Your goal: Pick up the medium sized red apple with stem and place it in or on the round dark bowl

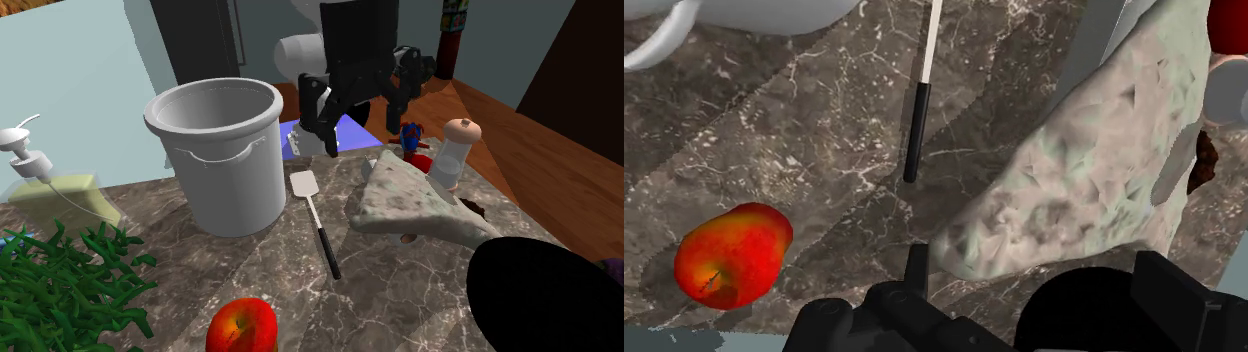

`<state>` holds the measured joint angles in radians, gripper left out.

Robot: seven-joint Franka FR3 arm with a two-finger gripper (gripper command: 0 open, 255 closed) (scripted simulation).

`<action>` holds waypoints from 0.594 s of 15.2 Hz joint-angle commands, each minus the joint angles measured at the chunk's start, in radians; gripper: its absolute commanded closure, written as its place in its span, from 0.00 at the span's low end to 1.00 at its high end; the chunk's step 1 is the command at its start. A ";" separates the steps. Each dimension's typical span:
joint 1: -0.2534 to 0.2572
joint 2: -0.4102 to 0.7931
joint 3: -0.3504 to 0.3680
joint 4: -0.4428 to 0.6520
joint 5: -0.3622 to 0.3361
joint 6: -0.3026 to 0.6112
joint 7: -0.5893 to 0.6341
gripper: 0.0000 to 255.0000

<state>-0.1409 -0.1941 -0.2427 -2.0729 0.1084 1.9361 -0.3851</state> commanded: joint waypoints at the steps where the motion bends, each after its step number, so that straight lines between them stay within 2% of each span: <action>1: -0.010 0.073 -0.023 0.049 0.020 0.017 -0.028 0.00; 9: -0.076 0.356 -0.088 0.274 0.126 0.030 -0.135 0.00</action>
<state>-0.2085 0.1258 -0.3255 -1.8277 0.2197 1.9639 -0.5098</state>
